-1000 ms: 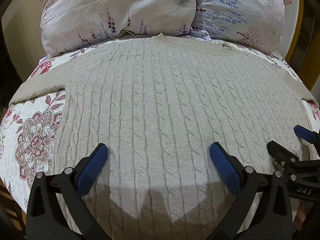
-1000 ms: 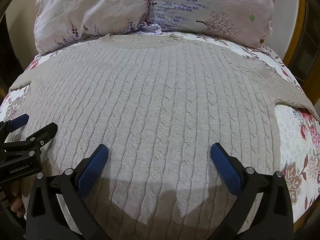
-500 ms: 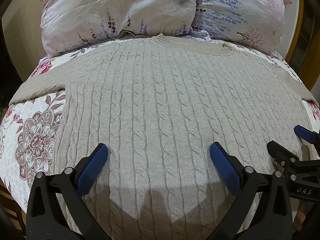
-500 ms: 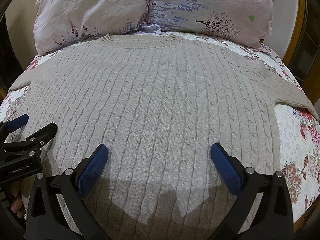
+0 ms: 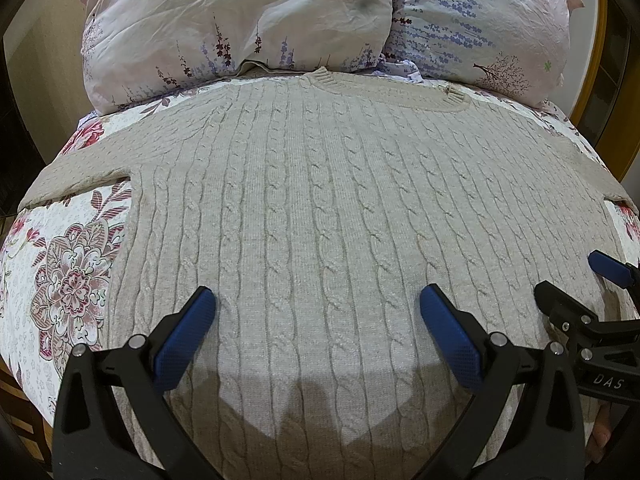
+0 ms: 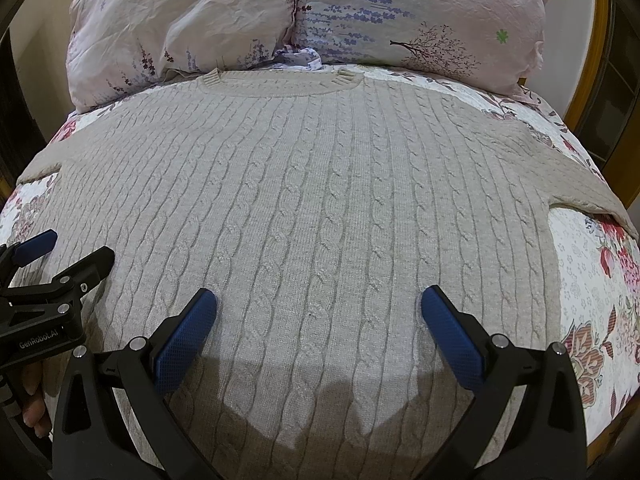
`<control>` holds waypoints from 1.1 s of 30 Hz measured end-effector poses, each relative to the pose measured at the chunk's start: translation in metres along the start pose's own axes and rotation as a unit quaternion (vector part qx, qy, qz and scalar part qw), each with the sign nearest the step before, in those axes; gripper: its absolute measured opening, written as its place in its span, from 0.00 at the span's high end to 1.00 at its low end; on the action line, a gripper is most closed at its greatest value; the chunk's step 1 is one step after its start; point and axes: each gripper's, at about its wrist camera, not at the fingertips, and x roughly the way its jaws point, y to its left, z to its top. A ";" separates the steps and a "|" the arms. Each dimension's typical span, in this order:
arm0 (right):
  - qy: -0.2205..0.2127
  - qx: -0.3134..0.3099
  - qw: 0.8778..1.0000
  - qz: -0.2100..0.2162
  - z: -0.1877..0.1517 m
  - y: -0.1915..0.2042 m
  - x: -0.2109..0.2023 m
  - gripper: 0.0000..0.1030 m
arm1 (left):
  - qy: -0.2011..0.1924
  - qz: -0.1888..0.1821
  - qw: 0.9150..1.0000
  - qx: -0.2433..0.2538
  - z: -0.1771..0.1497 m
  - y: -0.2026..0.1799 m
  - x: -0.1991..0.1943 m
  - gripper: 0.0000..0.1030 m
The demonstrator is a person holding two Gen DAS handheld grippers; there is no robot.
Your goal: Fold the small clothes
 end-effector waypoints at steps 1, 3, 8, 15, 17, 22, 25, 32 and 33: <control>0.000 0.000 1.000 0.000 0.000 0.000 0.000 0.01 | 0.000 0.000 1.000 0.000 0.000 0.000 0.000 0.02; 0.000 0.000 1.000 0.000 0.000 0.000 0.000 0.01 | 0.000 0.000 1.000 0.000 0.000 0.000 0.000 0.02; 0.000 0.000 1.000 0.000 0.000 -0.001 -0.001 0.01 | 0.000 0.000 1.000 0.000 0.000 0.000 0.000 0.02; 0.000 0.000 1.000 0.001 0.001 0.000 0.001 0.01 | 0.000 0.000 1.000 0.000 0.000 0.000 0.000 0.02; -0.001 0.001 1.000 0.000 -0.001 -0.001 -0.001 0.01 | 0.000 0.000 1.000 0.000 0.000 0.000 0.000 0.02; -0.001 0.001 1.000 0.000 -0.001 -0.001 -0.001 0.01 | 0.000 0.000 1.000 0.000 0.000 0.000 0.000 0.02; -0.001 0.001 1.000 0.000 -0.001 0.000 0.000 0.01 | 0.000 0.000 1.000 0.000 0.000 0.000 0.000 0.02; 0.007 -0.001 1.000 0.001 0.001 -0.002 0.000 0.01 | 0.000 0.000 1.000 0.000 0.000 0.000 0.000 0.02; 0.011 -0.004 1.000 0.003 0.003 -0.002 0.000 0.01 | 0.000 0.000 1.000 0.000 0.000 0.000 0.000 0.02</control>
